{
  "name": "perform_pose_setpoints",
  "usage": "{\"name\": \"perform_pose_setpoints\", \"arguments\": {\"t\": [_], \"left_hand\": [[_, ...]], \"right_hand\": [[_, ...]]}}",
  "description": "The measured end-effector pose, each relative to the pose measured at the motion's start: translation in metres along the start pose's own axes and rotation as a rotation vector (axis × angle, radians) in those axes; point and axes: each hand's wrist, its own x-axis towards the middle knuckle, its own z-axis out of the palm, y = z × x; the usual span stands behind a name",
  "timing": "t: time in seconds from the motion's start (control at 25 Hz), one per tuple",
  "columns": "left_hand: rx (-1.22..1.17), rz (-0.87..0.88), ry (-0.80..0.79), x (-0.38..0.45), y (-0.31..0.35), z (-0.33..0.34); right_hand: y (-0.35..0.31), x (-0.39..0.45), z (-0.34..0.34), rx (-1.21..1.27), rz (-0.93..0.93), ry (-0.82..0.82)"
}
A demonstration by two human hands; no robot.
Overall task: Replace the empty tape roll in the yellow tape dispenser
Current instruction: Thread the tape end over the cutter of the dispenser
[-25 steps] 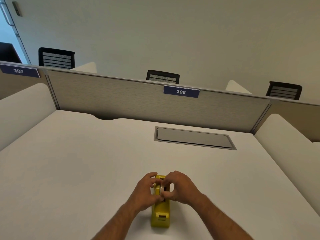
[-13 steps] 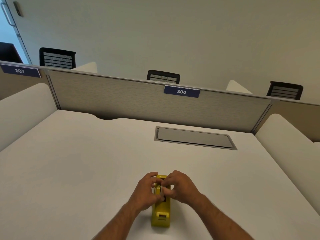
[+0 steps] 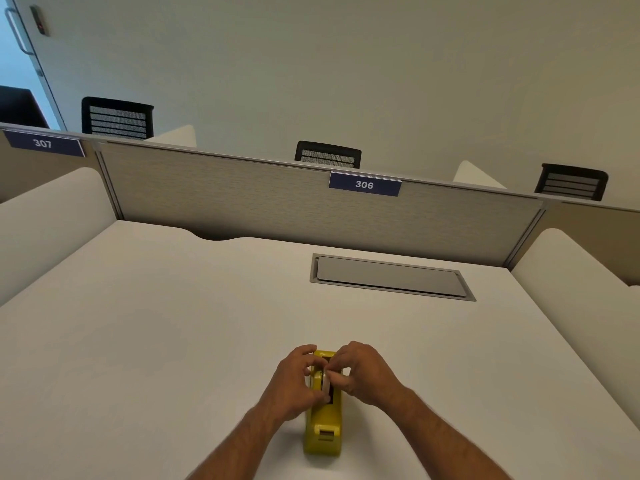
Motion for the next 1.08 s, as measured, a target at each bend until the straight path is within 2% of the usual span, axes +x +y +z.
{"name": "perform_pose_setpoints", "arguments": {"t": [0.24,0.6,0.8,1.08], "left_hand": [[-0.010,-0.008,-0.013,0.0003,-0.0017,-0.0012],[-0.024,-0.017,-0.004,0.0005,0.0003,-0.0012],[-0.010,-0.028,0.013,-0.0005,0.0037,-0.0006],[-0.004,-0.021,0.012,-0.0008,0.0038,-0.0006]], "right_hand": [[-0.0001,-0.0002,-0.0039,0.054,0.057,0.007],[-0.0019,-0.0037,-0.0017,-0.052,-0.002,-0.038],[-0.0043,-0.0009,-0.0028,-0.009,0.015,0.007],[-0.0041,-0.0032,-0.0051,-0.003,0.006,-0.035]]}}
